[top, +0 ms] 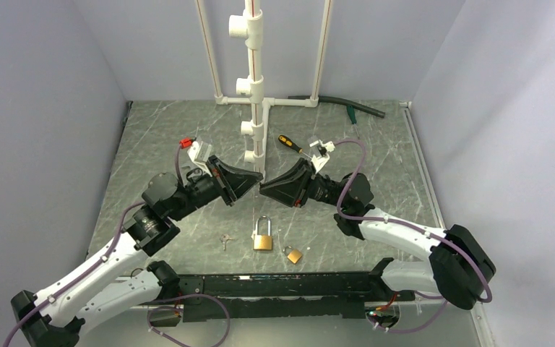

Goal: Unlock with the key

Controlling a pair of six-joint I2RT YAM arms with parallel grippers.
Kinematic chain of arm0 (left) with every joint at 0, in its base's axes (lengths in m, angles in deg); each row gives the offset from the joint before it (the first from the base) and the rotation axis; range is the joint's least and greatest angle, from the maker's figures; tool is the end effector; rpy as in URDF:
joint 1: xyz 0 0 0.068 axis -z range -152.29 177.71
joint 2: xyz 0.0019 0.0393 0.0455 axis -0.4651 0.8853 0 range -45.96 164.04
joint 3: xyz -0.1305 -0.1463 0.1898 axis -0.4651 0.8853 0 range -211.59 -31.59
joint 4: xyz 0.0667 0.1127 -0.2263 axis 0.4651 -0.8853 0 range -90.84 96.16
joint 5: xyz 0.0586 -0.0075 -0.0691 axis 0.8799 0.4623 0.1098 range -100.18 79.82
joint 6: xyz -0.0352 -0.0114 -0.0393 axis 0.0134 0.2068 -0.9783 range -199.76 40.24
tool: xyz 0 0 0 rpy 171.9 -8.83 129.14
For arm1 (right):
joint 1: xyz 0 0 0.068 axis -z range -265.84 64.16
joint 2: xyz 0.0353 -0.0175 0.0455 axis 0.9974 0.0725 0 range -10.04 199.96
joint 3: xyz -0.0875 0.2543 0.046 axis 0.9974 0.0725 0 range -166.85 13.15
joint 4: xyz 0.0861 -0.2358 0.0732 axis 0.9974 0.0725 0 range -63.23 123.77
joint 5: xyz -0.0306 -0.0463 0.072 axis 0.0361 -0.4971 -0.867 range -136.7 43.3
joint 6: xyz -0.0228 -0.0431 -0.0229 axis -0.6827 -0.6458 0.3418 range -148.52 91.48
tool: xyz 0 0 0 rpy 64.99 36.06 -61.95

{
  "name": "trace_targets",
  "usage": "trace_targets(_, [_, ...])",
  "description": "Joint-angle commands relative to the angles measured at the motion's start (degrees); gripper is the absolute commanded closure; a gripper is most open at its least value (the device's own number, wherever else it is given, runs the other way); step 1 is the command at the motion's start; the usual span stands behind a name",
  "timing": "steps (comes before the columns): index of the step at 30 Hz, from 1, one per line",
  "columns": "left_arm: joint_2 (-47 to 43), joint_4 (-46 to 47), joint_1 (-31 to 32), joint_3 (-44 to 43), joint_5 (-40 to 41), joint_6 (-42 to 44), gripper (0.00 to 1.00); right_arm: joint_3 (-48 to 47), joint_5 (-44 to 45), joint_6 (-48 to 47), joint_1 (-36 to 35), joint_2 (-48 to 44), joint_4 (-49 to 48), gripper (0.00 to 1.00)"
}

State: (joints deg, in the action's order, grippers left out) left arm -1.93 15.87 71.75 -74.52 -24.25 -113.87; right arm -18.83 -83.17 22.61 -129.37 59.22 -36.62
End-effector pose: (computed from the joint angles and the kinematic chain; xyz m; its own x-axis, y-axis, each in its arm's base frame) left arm 0.1259 -0.1339 0.3686 -0.3857 -0.3836 -0.8391 0.7618 0.3807 -0.5242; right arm 0.1666 0.1874 0.3049 -0.5321 0.3580 -0.7673 -0.8390 -0.1007 0.5348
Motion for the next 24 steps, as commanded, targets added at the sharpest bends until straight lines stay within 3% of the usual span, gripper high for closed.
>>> trace_targets(1, [-1.6,1.5,-0.1,0.4,2.1,0.2,1.0,-1.3,-0.2,-1.8,-0.3,-2.4,-1.4,0.74])
trace_targets(17, [-0.4,3.9,0.0,1.5,1.2,-1.3,1.0,-1.9,0.9,-2.2,-0.3,-1.6,-1.6,0.77])
trace_targets(21, [-0.5,3.9,-0.1,1.5,1.4,-1.3,1.0,-2.1,1.0,-2.4,-0.3,-1.6,-1.1,0.89])
trace_targets(24, [-0.5,3.9,0.0,1.6,1.5,-1.4,1.0,-1.8,1.3,-2.6,-0.3,-1.9,-1.1,0.9])
